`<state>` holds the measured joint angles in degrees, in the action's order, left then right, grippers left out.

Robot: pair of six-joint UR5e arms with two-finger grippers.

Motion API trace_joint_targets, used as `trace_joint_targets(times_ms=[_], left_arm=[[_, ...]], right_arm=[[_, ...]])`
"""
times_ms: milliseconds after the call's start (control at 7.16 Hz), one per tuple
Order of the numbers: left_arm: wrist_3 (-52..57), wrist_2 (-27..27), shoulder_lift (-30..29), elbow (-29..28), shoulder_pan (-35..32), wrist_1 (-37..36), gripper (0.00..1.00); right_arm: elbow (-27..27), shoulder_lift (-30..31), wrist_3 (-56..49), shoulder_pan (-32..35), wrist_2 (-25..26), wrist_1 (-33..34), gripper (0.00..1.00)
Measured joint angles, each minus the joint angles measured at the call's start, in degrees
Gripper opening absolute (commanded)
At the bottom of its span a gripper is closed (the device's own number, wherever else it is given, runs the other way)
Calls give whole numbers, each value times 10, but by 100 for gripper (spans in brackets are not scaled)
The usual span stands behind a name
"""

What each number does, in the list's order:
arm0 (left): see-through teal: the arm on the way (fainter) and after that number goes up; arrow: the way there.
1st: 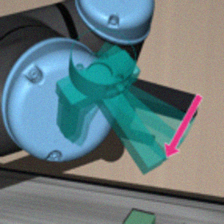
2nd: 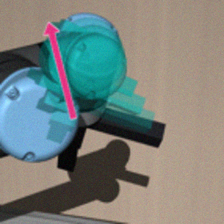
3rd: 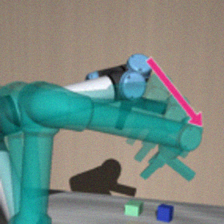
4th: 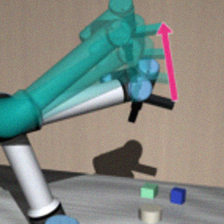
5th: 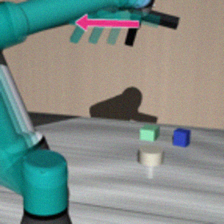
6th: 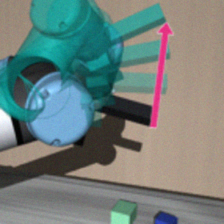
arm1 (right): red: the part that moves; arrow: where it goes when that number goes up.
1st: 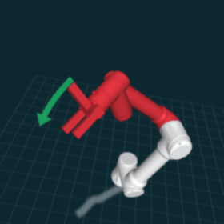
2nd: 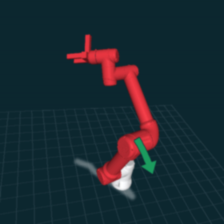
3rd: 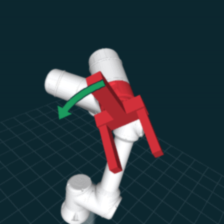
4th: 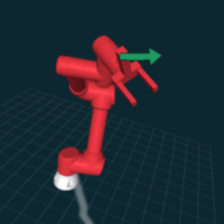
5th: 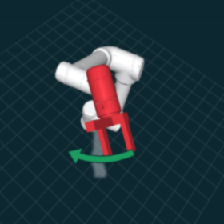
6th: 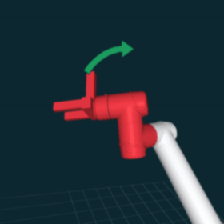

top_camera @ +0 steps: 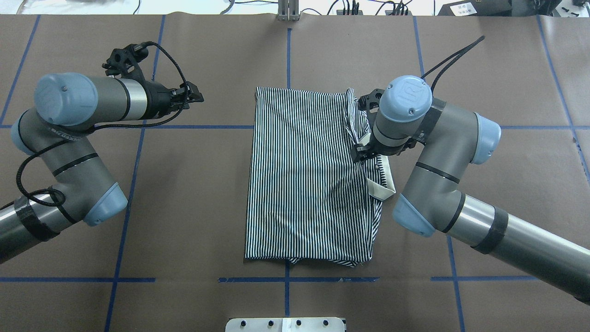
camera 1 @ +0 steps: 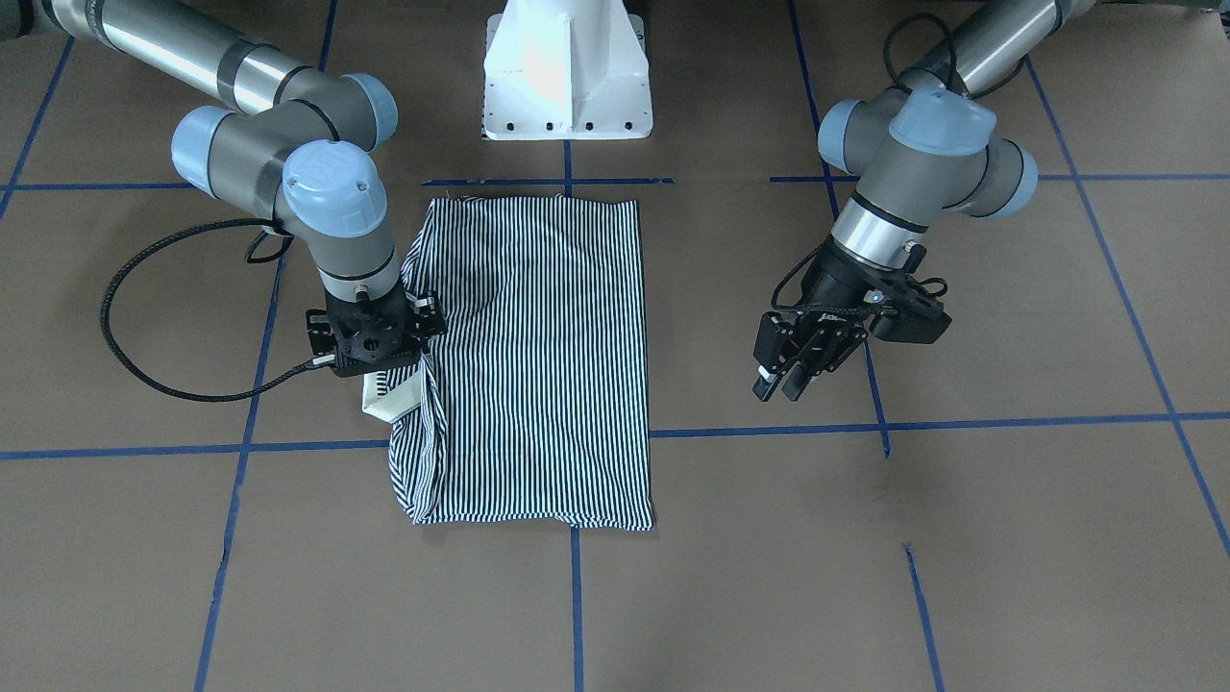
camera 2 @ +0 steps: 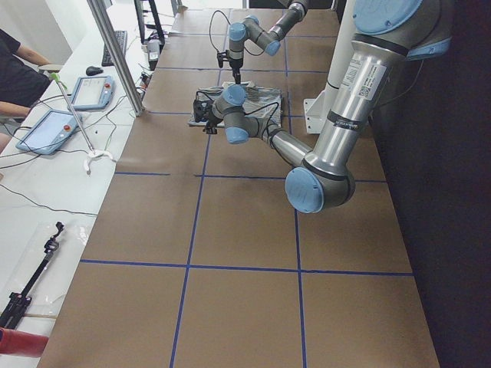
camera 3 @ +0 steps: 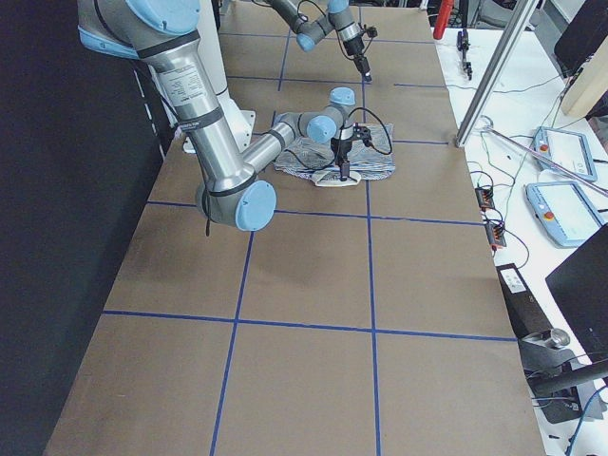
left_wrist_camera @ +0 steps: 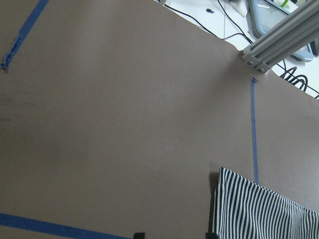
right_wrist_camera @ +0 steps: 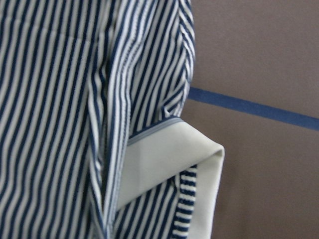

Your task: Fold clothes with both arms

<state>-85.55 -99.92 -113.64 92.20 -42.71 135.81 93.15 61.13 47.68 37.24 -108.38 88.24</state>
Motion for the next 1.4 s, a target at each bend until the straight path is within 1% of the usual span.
trace_joint_targets(times_ms=[279, 419, 699, 838, 1118, 1257, 1397], left_arm=[[0, 0, 0, 18, 0, -22, 51], [0, 0, 1, 24, 0, -27, 51], [-1, 0, 10, 39, 0, -31, 51], [-5, 0, 14, 47, -1, -31, 51], [-15, 1, 15, 60, -1, -30, 51], [-17, 2, 16, 67, -1, -30, 51], [-17, 2, 16, 72, -1, -30, 51]], right_arm=[[32, 48, -27, 10, 0, 2, 100], [41, 44, -34, 14, 1, 14, 100], [29, 1, -34, 18, 4, 33, 100], [2, -28, -27, 22, 5, 33, 100], [-95, -114, 8, 27, 6, 27, 100], [-134, -137, 16, 29, 6, 12, 100], [-165, -147, 20, 32, 6, -12, 100]])
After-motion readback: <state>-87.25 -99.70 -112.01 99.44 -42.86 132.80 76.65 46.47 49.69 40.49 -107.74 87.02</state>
